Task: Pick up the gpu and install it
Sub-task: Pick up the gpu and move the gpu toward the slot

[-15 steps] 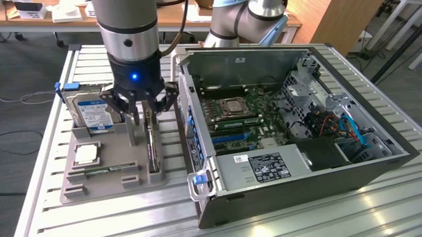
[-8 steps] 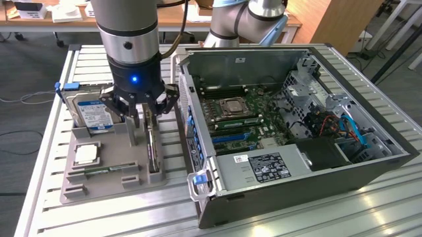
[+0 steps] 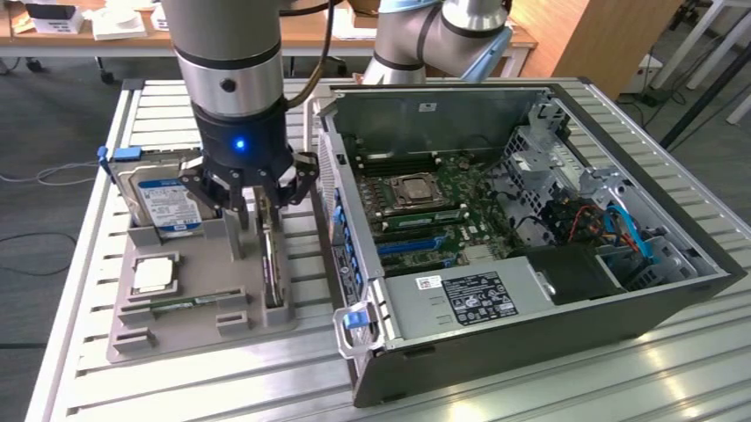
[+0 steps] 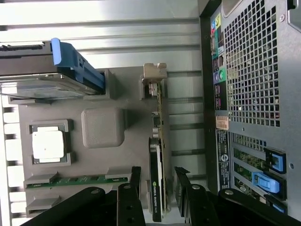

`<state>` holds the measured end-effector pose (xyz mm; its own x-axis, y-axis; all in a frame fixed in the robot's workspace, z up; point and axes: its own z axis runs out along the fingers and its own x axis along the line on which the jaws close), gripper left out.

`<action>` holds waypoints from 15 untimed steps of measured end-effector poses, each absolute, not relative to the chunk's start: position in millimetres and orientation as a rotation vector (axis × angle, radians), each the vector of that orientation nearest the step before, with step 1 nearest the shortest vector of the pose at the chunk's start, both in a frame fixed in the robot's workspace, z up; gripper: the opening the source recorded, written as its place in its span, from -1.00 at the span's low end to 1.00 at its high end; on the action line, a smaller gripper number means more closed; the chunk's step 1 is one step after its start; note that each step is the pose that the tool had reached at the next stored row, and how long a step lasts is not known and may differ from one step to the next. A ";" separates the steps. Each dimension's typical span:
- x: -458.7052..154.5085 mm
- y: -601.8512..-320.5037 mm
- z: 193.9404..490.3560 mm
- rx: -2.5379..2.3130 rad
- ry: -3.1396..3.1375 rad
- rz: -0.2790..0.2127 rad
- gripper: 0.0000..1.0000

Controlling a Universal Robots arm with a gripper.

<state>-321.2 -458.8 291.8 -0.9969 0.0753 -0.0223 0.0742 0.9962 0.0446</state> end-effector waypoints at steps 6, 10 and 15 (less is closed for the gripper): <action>-321.2 -458.8 283.2 0.117 3.115 0.068 -0.17; -321.2 -458.8 281.7 0.117 3.115 0.068 -0.17; -321.2 -464.4 281.6 0.117 3.115 0.068 -0.17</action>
